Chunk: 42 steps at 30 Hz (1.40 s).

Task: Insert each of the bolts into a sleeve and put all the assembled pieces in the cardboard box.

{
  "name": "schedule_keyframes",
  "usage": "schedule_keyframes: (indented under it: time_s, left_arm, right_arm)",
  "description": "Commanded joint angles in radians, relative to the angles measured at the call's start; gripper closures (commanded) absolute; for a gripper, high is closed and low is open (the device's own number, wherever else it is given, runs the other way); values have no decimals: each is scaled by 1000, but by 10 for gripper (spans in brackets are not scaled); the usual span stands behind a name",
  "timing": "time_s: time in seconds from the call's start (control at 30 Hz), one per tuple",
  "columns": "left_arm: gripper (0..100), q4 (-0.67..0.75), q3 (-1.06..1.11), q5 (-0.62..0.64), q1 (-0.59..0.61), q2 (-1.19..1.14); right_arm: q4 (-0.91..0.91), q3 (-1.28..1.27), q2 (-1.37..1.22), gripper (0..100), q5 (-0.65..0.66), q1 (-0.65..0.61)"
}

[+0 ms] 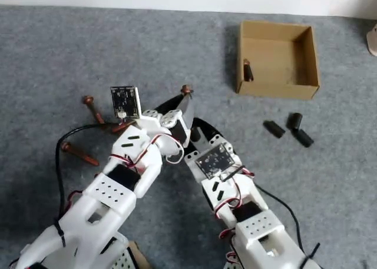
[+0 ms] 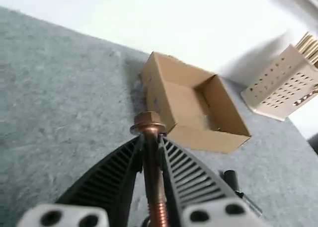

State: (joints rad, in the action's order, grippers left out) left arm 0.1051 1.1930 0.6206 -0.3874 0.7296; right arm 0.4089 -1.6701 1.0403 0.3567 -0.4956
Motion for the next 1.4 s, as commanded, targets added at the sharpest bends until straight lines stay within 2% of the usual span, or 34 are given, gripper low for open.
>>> schedule_keyframes:
  time_s: [0.0,0.17,0.43,0.57,0.87,0.97,1.03,1.13,1.37]
  left_arm:
    - [994,41,-8,-11,10,30]
    - [994,32,-41,-6,7,30]
    - [995,9,-91,-6,44,31]
    - [995,-115,-96,-9,68,31]
    - [995,-523,-214,-15,122,21]
    - [995,-609,-243,-121,139,21]
    - [994,-651,-243,-181,159,21]
    - [994,-703,-228,-172,211,21]
    - [994,-712,-170,-247,308,21]
  right_arm:
    - [-105,-82,143,994,-12,10]
    - [-225,-84,222,994,-43,1]
    - [-246,-107,223,994,-46,5]
    - [-246,-107,225,994,-46,28]
    - [-246,-107,225,994,-46,88]
    - [-246,-107,223,994,-46,88]
    - [-246,-107,222,994,-46,88]
    - [-248,-107,222,994,-46,88]
    - [-282,-107,225,994,-46,88]
